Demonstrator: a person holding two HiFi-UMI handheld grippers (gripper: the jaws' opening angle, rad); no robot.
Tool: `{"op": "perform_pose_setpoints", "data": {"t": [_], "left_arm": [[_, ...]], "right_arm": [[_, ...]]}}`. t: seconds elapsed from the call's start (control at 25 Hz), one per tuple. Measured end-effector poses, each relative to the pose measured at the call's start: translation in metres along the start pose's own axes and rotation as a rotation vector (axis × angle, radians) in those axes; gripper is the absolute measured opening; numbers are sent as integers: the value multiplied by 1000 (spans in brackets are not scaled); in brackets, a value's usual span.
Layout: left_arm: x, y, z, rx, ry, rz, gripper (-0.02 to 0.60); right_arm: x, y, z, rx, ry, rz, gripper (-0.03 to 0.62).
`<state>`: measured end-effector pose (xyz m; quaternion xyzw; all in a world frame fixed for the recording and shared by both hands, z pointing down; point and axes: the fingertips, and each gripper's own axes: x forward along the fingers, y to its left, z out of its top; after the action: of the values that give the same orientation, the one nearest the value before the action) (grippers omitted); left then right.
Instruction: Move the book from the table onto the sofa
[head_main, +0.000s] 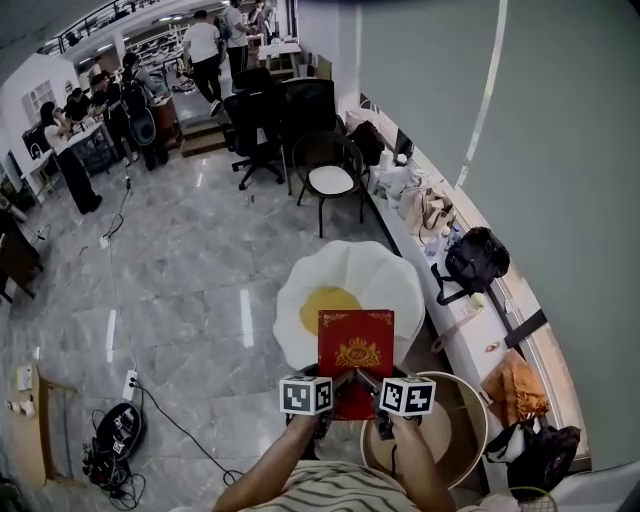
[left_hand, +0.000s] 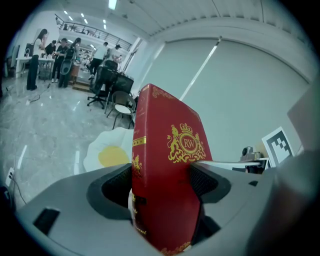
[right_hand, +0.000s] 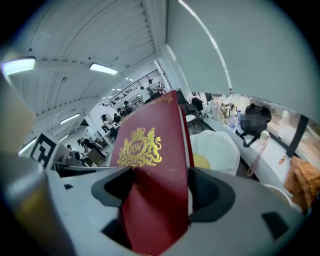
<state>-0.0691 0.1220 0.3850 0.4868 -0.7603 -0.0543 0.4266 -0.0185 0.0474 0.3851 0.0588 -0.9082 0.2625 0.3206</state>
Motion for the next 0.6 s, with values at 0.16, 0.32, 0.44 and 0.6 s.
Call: {"op": "perform_pose_setpoints", "data": {"t": [0.16,0.32,0.44,0.6], "left_arm": [[9,25,36,-6,-13,1,364],[19,51,73,-4,-19,-6,364],[27,70,97,3,-13,-13,363],[32,95,124,14,-1,-21,362]], "right_arm": [[31,9,33,-19,-3,0,359],[63,19,64,-22,-10,-4,359],[86,24,83,-16,-16,-14,359],[113,35,104,-5,-23,-27,359]]}}
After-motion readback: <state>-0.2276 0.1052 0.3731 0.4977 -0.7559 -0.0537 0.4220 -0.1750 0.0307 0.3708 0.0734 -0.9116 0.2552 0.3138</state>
